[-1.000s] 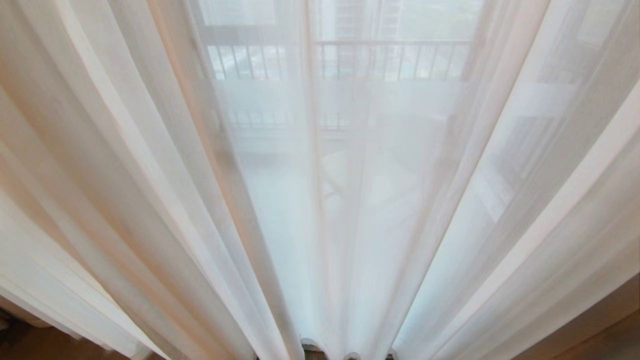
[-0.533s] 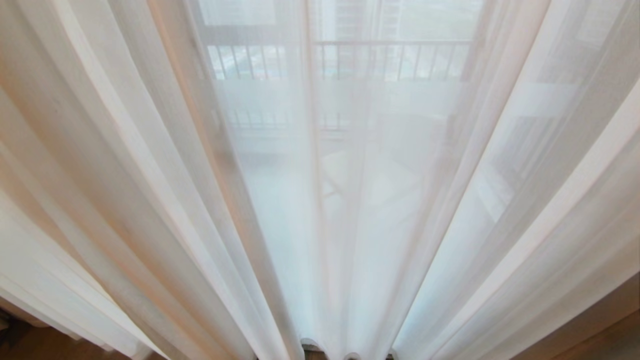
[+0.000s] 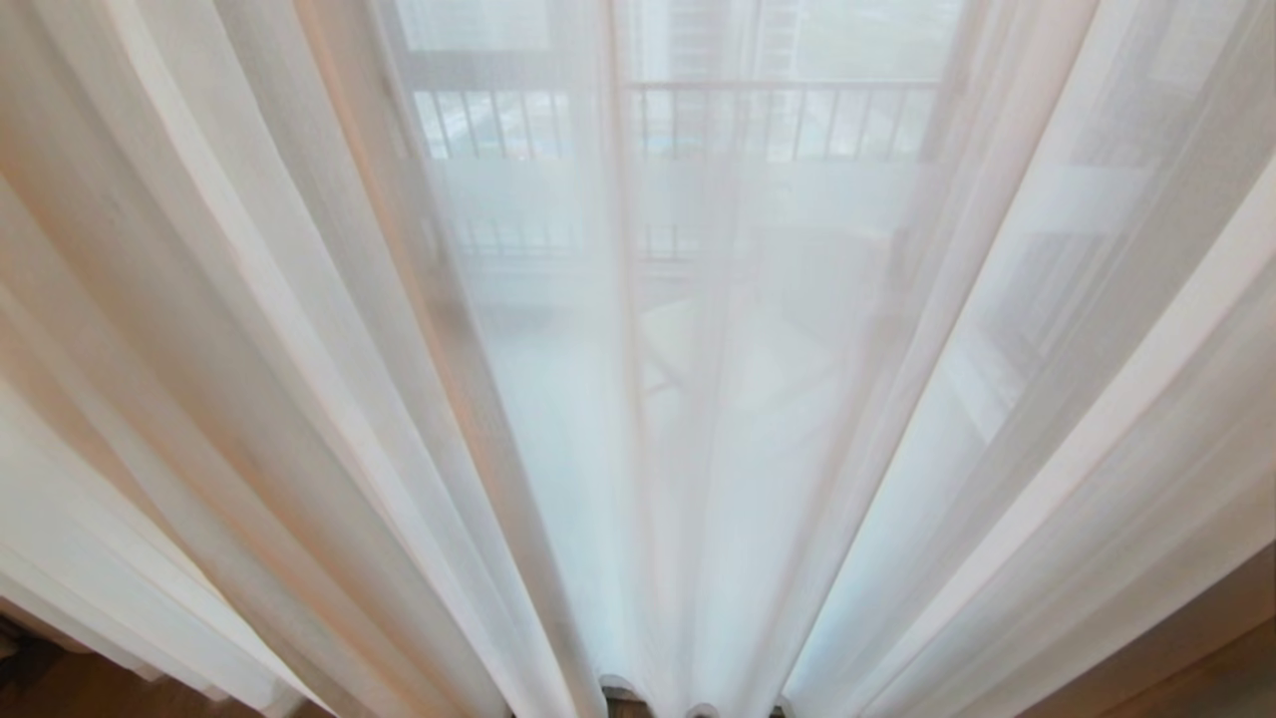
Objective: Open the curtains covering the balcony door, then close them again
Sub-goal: Close the outer curtains on both sides
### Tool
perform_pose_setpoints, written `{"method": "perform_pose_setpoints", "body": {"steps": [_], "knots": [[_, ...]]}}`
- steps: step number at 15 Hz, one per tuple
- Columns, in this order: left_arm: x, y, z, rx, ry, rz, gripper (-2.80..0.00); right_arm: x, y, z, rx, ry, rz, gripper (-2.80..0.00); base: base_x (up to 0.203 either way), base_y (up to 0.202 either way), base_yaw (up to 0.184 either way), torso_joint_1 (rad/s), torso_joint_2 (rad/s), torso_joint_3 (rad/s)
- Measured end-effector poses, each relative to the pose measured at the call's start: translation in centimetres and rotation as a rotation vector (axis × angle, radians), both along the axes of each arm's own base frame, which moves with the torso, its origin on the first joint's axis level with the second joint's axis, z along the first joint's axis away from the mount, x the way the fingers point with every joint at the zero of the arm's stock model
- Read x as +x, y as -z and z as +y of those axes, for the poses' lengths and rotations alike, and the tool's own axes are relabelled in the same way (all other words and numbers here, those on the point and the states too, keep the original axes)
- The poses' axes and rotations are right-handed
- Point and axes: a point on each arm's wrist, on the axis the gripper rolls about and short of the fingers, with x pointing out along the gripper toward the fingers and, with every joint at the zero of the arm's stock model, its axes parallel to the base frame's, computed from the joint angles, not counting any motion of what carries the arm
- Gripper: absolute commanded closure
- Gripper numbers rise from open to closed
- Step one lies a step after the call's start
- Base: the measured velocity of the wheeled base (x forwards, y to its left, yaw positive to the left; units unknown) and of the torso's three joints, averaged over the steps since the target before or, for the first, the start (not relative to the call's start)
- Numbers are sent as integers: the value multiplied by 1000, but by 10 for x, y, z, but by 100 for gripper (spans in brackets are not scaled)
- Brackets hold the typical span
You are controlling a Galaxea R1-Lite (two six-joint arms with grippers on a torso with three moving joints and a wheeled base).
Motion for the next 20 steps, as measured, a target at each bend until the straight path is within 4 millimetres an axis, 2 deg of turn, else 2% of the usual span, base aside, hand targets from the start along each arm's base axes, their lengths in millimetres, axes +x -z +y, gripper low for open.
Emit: {"method": "perform_pose_setpoints", "body": {"steps": [7, 20], "knots": [[0, 0, 0, -1, -1, 0, 0, 0, 0, 0, 0, -1, 0, 0, 0, 14, 0, 0, 0, 0], [0, 0, 0, -3, -2, 0, 0, 0, 0, 0, 0, 0, 0, 0, 0, 189, 1, 2, 2, 3]]}}
